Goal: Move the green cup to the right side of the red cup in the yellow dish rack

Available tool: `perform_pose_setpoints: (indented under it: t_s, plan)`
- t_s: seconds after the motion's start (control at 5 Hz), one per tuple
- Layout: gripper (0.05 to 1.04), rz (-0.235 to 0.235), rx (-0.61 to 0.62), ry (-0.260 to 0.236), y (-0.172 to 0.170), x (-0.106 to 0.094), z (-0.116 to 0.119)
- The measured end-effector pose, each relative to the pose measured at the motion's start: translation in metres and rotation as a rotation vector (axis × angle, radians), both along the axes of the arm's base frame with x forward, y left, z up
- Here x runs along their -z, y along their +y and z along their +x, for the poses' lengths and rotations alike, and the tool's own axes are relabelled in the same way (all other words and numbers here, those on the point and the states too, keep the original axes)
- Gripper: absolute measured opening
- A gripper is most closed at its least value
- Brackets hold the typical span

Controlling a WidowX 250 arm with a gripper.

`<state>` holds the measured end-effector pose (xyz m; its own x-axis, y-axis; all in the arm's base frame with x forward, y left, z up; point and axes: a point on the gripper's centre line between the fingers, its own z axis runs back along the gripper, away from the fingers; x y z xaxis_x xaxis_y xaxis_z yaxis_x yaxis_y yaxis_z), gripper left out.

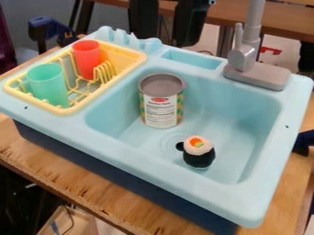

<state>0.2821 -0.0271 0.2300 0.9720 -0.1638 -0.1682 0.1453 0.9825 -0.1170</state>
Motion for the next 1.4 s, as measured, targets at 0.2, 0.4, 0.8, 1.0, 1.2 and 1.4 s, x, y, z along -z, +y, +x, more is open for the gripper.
perform_pose_setpoints:
  t_s: [0.2, 0.4, 0.8, 1.0, 1.2, 1.4]
  plan:
    - [1.001, 0.003, 0.001, 0.037, 0.000, 0.009, 0.000]
    - [1.001, 0.043, 0.053, 0.046, 0.010, 0.007, -0.020]
    - [1.001, 0.079, 0.023, 0.072, 0.078, 0.005, -0.073]
    - [1.001, 0.108, -0.013, 0.043, 0.101, 0.018, -0.073]
    - [1.001, 0.151, 0.011, -0.016, 0.115, 0.021, -0.066]
    - [1.001, 0.215, 0.006, 0.010, 0.128, 0.030, -0.060]
